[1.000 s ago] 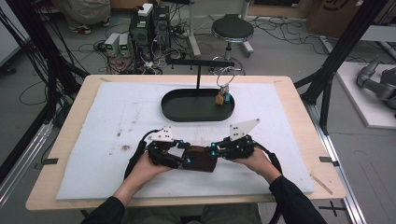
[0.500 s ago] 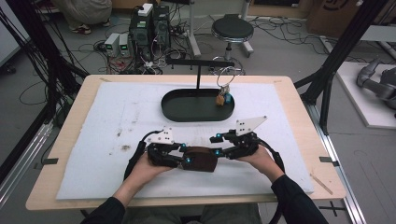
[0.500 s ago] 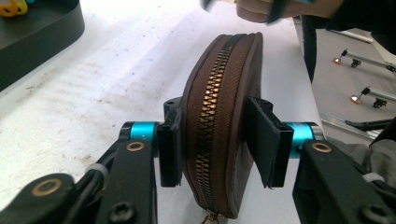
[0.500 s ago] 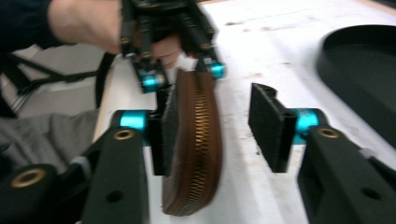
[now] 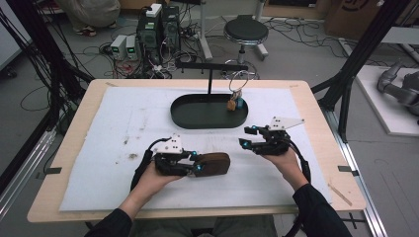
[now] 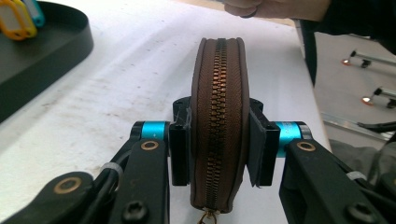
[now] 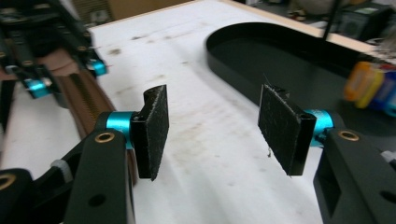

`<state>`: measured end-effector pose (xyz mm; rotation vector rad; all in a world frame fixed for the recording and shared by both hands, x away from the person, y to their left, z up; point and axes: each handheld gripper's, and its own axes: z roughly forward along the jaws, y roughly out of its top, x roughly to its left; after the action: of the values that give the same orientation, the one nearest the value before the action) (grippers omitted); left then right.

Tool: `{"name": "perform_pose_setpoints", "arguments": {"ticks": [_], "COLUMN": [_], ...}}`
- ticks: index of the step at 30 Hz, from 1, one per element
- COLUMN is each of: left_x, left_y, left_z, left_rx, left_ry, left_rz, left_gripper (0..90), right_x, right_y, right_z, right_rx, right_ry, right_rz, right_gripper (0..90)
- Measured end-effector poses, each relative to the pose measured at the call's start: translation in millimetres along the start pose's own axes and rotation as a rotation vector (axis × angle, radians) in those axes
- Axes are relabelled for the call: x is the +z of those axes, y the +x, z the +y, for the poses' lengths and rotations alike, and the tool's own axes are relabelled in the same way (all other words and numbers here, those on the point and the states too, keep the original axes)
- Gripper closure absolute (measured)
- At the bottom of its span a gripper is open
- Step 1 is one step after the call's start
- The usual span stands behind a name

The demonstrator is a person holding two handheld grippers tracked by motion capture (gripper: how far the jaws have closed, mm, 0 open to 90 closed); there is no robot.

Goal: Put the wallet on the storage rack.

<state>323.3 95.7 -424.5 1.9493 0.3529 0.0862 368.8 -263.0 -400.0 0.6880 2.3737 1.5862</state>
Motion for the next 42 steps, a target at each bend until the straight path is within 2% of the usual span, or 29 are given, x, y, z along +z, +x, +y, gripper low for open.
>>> {"name": "perform_pose_setpoints", "arguments": {"ticks": [6, 14, 17, 24, 31, 42], "left_x": [-6.5, -26.3, -35.4, -47.2, -51.8, -57.5], "left_y": [-1.3, -1.8, -0.8, 1.1, 3.7, 19.0], "left_z": [7.1, 20.3, 24.1, 32.5, 44.5, 58.1], "left_rx": [0.017, 0.042, 0.043, 0.044, 0.045, 0.032], "left_ry": [-0.019, -0.056, -0.077, -0.103, -0.113, -0.122], "left_rz": [0.030, 0.098, 0.139, 0.194, 0.244, 0.315], "left_gripper": [66.8, 66.9, 66.9, 66.9, 66.9, 67.0], "right_x": [-8.8, -9.1, -7.8, -10.1, -17.2, -19.8], "right_y": [-10.8, -16.9, -17.2, -19.5, -27.1, -30.4], "right_z": [-4.8, -8.7, -9.4, -10.2, -13.4, -14.6], "right_rx": [0.053, 0.083, 0.080, 0.086, 0.123, 0.142], "right_ry": [-0.006, 0.004, 0.012, 0.010, -0.002, -0.008], "right_rz": [-0.087, -0.157, -0.156, -0.180, -0.228, -0.258], "right_gripper": [41.9, 37.9, 37.9, 37.6, 37.1, 36.6]}}
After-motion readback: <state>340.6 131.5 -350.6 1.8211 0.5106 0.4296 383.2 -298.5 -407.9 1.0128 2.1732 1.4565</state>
